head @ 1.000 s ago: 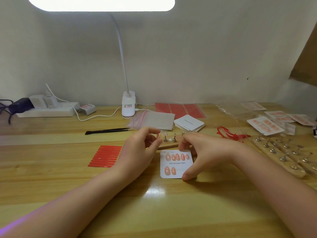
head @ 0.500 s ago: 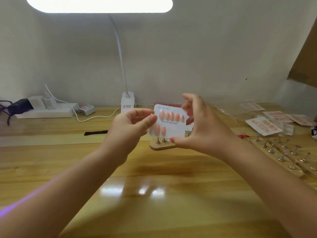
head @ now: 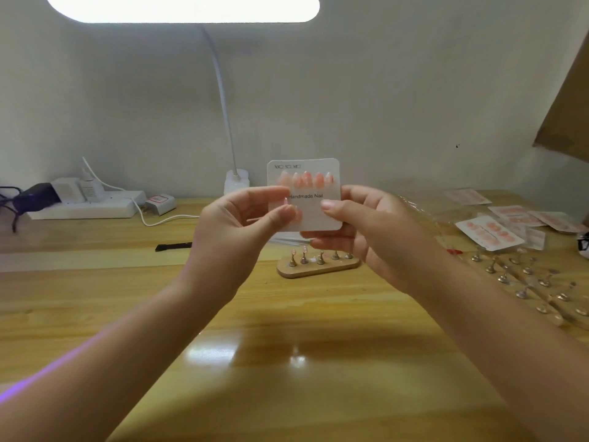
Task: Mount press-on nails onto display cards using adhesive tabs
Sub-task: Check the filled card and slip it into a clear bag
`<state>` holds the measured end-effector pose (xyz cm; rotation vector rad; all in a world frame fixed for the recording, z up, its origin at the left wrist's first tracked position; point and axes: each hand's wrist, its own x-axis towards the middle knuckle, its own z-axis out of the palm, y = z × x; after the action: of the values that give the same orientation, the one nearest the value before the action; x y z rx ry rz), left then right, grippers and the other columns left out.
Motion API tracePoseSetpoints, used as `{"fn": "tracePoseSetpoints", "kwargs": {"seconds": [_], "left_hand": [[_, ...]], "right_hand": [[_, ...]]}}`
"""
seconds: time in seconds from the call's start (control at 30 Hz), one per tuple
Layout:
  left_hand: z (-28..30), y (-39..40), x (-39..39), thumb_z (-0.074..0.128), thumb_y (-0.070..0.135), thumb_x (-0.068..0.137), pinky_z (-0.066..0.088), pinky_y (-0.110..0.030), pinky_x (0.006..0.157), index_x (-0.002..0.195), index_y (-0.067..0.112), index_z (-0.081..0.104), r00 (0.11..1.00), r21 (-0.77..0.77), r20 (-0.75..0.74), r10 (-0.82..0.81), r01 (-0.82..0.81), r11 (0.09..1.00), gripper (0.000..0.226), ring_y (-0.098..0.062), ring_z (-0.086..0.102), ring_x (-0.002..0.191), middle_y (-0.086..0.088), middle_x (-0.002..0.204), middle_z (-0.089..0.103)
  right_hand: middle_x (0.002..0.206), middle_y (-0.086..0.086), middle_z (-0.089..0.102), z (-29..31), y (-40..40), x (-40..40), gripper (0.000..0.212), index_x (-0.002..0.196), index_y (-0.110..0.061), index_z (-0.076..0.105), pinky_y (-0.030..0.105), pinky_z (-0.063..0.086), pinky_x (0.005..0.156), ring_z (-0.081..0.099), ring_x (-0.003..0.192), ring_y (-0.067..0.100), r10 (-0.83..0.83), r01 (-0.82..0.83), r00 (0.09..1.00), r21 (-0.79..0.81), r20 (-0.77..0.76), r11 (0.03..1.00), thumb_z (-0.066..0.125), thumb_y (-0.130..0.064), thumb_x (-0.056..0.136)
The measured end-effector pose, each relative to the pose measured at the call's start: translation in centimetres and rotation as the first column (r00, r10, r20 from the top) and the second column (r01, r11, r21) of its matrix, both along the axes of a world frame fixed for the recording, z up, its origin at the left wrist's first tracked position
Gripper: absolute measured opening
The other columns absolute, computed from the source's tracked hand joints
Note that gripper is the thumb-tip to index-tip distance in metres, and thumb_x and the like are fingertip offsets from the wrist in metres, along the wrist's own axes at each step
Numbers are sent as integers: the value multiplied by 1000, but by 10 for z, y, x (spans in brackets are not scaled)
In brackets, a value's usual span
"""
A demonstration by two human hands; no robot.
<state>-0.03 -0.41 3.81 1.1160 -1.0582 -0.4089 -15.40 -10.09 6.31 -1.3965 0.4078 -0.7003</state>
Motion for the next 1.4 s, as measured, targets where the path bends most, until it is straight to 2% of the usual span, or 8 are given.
{"fn": "tracePoseSetpoints", "kwargs": {"seconds": [0.23,0.37,0.53,0.63,0.77,0.9,1.03,1.4], "left_hand": [[4,3,-4,75,29,75,56,-22,77,96,34,71,985,-79,145,91,-81,994,22,-19,70,96,4,104,73],[5,5,-4,73,18,84,51,-14,71,105,31,67,901,-167,306,309,-269,949,25,-10,68,84,5,97,70],[12,9,-4,70,12,86,47,-9,73,110,28,65,804,-243,407,434,-362,900,29,2,61,76,10,96,68],[18,12,-6,72,15,85,49,-8,74,113,23,66,778,-257,422,465,-390,885,29,2,64,79,14,97,68],[20,17,-11,76,24,81,54,-21,73,98,30,68,767,-281,470,437,-340,898,20,-9,67,79,14,92,71],[18,17,-12,76,17,83,49,-16,77,92,14,75,549,-432,644,532,-313,846,9,-11,65,82,2,92,73],[15,16,-11,76,11,85,54,-36,74,86,8,77,353,-563,715,604,-222,796,4,-24,68,80,-2,93,72],[15,15,-13,72,15,89,45,-34,63,80,7,77,241,-620,664,708,-352,701,13,-30,60,70,-6,80,70]], "right_hand": [[98,17,72,5,3,-1,15,106,-2,64,31,60,66,73,84,32,-94,93,994,15,64,996,55,-2,94],[99,19,72,9,7,-1,13,105,-3,63,31,59,63,73,81,33,-138,133,986,57,97,989,57,-4,94],[97,21,72,12,12,-2,9,99,-3,63,29,58,57,73,75,32,-142,129,983,110,114,986,56,-6,94],[95,20,73,12,14,-1,8,98,-4,64,28,57,56,73,74,31,-153,139,981,121,117,983,57,-6,94],[89,18,74,12,16,-2,7,92,-7,65,29,58,57,73,74,32,-165,154,980,104,109,983,59,-7,93],[79,11,74,12,19,-1,13,83,-9,67,30,59,59,74,72,28,-161,153,979,74,124,985,59,-6,93],[89,15,73,11,22,0,9,90,-7,68,33,60,64,74,75,27,-151,148,982,38,116,988,59,-7,93],[103,19,69,11,26,3,19,111,-1,63,36,60,69,74,80,27,-172,172,980,4,101,985,58,-9,95]]}}
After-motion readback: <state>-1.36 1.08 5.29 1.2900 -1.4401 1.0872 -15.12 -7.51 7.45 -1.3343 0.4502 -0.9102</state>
